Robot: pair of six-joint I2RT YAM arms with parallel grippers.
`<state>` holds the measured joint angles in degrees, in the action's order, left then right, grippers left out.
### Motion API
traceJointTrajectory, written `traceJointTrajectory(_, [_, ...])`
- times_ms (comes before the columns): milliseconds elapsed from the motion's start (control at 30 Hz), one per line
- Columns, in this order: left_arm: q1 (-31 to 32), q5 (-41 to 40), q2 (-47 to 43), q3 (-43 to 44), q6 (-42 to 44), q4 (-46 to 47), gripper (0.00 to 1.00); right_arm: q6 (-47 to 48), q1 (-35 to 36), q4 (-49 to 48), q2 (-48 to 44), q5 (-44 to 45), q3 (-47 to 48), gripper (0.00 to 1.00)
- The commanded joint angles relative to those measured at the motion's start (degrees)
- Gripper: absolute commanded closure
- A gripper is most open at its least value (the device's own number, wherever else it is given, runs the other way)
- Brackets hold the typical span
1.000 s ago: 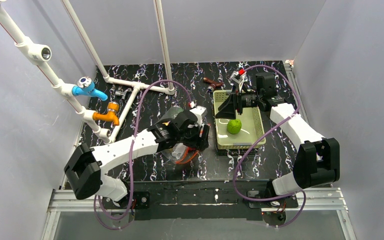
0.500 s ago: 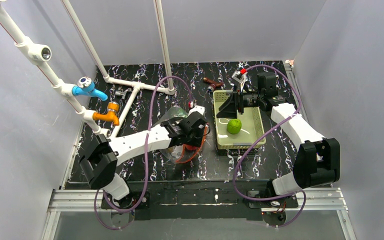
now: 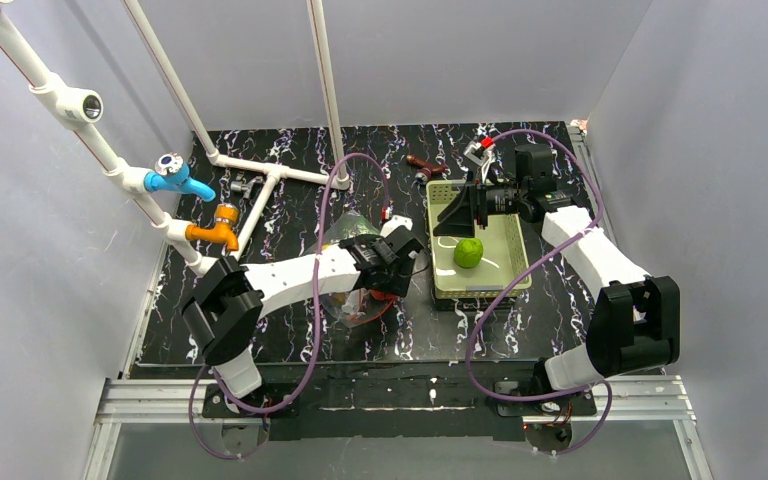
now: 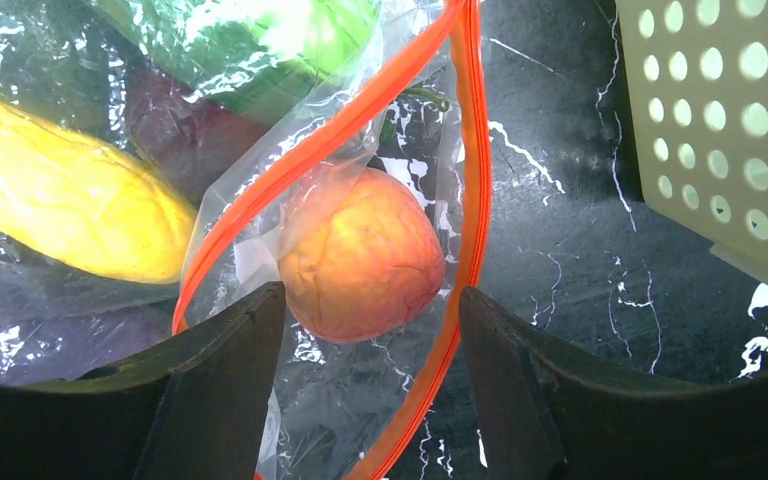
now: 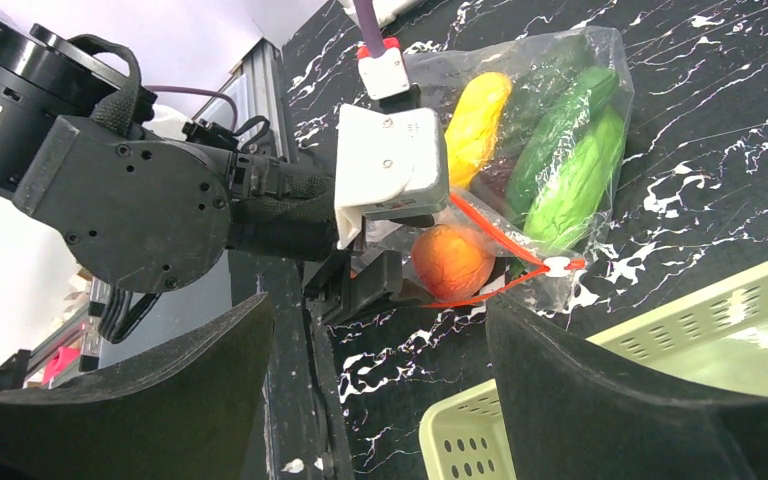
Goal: Open the zip-top bag and remove the fake food
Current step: Pick up the fake fruit from the zipper food storage bag.
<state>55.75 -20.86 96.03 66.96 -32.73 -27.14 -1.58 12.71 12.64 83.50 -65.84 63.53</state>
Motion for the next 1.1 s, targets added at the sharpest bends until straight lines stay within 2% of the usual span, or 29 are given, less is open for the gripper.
traceJointTrajectory(0, [-1.2, -2.0, 1.5, 2.2, -2.0, -1.5, 0.37, -0.5, -0.6, -1.0, -1.2, 32.2, 0.4, 0.16])
traceJointTrajectory(33, [-1.4, -2.0, 1.8, 2.1, -2.4, -1.5, 0.36, -0.5, -0.7, -1.0, -1.3, 3.1, 0.4, 0.16])
traceJointTrajectory(67, [-1.7, -1.4, 2.2, 2.2, -2.6, -1.3, 0.36, -0.5, -0.7, -1.0, -1.4, -0.6, 0.4, 0.16])
traceJointTrajectory(367, [-3.6, 0.1, 3.9, 0.2, -4.0, 0.5, 0.36, -0.1, -1.1, -1.3, -1.5, -1.4, 0.2, 0.16])
traceJointTrajectory(567, [-3.9, 1.7, 3.6, -0.5, -3.4, 1.9, 0.40, -0.7, -1.2, -1.3, -1.5, -1.3, 0.1, 0.16])
traceJointTrajectory(633, [-3.8, 2.6, 3.4, -0.7, -2.9, 2.2, 0.55, -0.7, -1.3, -1.2, -1.4, -0.9, 0.1, 0.16])
traceJointTrajectory(733, [-3.9, 4.1, 1.3, -2.0, -2.0, 3.3, 0.87, -0.7, -1.8, -1.7, -1.4, -0.1, -0.1, 0.16])
traceJointTrajectory(767, [-3.9, 4.7, 0.3, -2.3, -1.8, 3.4, 0.93, -0.7, -2.1, -2.7, -1.4, -0.5, -0.5, 0.16])
traceJointTrajectory(833, [-3.9, 5.7, -1.9, -2.8, -1.2, 3.4, 0.98, -0.7, -2.9, -6.3, -1.3, -2.3, -1.8, 0.16])
traceJointTrajectory(900, [-3.9, 6.8, -4.0, -3.2, -0.7, 3.3, 0.99, -0.7, -3.4, -8.5, -0.9, -4.1, -2.1, 0.16])
traceJointTrajectory(1067, [-3.8, 9.8, -9.5, -4.3, 0.0, 3.3, 1.00, -0.7, -3.7, -7.1, -0.6, -5.1, -0.7, 0.16])
